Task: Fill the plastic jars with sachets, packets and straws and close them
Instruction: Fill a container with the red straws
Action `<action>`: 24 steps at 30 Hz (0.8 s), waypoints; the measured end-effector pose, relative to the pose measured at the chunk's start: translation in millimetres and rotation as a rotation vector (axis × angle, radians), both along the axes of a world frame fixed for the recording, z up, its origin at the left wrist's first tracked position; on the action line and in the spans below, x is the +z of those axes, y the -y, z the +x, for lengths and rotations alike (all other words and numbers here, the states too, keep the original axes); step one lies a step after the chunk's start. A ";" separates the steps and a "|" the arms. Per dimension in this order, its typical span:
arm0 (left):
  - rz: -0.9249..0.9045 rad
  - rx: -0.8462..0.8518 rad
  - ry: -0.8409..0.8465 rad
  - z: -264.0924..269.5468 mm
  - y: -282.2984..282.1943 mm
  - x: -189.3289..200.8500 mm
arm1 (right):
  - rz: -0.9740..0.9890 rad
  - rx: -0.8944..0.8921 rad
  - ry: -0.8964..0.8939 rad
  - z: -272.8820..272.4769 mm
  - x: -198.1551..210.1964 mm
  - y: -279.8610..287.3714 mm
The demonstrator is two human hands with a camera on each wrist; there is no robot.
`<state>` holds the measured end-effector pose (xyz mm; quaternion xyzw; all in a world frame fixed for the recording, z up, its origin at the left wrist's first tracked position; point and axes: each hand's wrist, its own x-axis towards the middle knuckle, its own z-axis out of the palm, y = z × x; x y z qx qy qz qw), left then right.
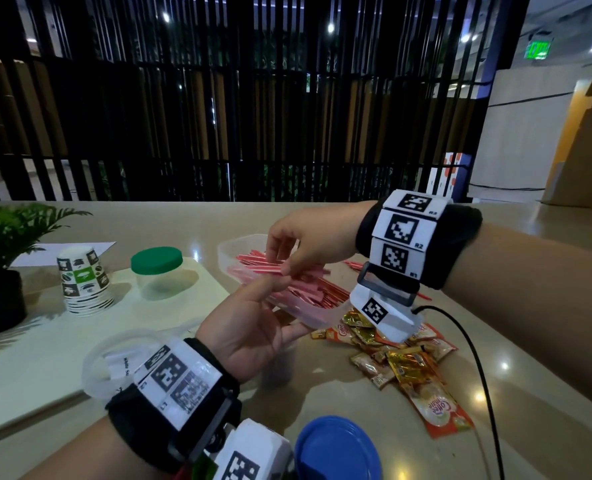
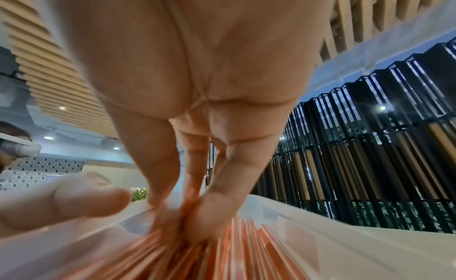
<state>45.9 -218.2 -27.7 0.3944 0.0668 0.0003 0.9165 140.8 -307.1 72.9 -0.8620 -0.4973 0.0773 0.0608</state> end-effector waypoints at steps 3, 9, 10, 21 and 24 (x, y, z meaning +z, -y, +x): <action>-0.021 -0.016 -0.003 0.7 -2.1 -1.1 | 0.029 0.021 -0.129 3.7 -3.2 0.9; -0.011 0.018 -0.024 -1.7 -5.0 1.3 | 0.048 -0.037 -0.162 20.1 8.0 14.3; -0.008 0.030 -0.025 -2.5 -6.2 2.0 | 0.094 -0.078 -0.168 26.8 11.7 19.5; 0.065 0.078 0.065 -2.3 -30.4 5.6 | -0.030 -0.629 -0.025 154.1 -46.3 74.7; 0.090 0.083 0.081 -1.2 -38.5 1.9 | -0.222 -0.660 0.042 173.9 -71.1 77.5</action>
